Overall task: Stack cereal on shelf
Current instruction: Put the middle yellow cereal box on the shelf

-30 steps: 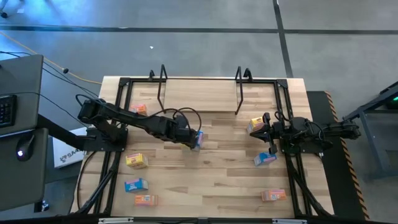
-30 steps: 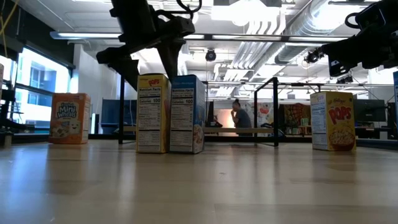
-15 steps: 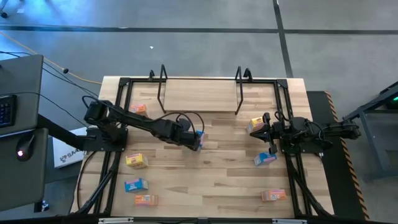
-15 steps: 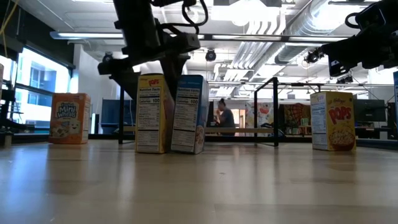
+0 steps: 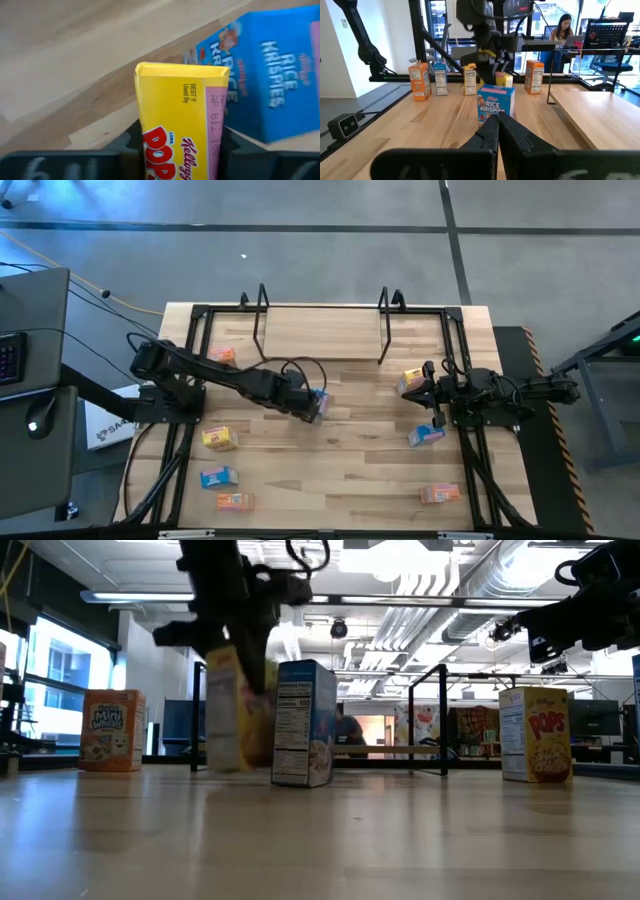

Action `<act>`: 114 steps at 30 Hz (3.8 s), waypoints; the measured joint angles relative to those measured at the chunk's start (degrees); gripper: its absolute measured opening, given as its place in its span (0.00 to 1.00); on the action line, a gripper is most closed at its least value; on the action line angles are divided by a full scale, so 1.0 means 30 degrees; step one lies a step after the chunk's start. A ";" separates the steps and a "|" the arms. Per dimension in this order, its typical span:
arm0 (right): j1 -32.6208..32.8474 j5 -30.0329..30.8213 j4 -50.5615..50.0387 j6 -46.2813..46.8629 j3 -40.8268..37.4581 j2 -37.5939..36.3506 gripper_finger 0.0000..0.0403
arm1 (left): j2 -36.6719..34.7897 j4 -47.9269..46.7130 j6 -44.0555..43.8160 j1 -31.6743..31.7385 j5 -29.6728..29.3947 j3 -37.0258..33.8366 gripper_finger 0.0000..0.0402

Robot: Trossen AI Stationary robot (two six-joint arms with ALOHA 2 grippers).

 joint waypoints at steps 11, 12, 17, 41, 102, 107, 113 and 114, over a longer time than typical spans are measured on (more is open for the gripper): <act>0.0000 0.0000 -0.0003 0.0000 0.0006 0.0229 0.00 | -0.4607 -0.0911 0.6140 0.4099 -0.3121 0.1534 0.24; -0.0007 0.0000 -0.0003 0.0000 0.0001 0.0230 0.00 | -0.4880 -0.0874 0.6935 0.4764 -0.3269 0.1747 0.24; 0.0000 0.0000 -0.0003 0.0000 0.0002 0.0263 0.00 | -0.5131 -0.0758 1.0152 0.8581 -0.2353 0.3347 0.23; -0.0007 0.0000 -0.0003 0.0000 0.0003 0.0258 0.00 | 0.1727 -0.2715 1.0758 1.4500 -0.0040 0.6675 0.31; -0.0007 0.0000 -0.0003 0.0000 0.0003 0.0250 0.00 | 0.1346 -0.2408 1.1910 1.6549 0.0547 0.9311 0.57; -0.0002 0.0000 -0.0003 0.0000 0.0004 0.0250 0.00 | -0.0393 -0.1542 1.3720 1.6005 0.0404 0.8985 0.57; -0.0005 0.0000 0.0005 0.0000 0.0007 0.0250 0.00 | -0.4249 0.1158 1.3681 1.5060 -0.1863 0.5322 0.57; 0.0000 0.0000 -0.0003 0.0000 0.0000 0.0250 0.00 | -0.5015 0.1972 1.3517 1.4962 -0.1728 0.4357 0.57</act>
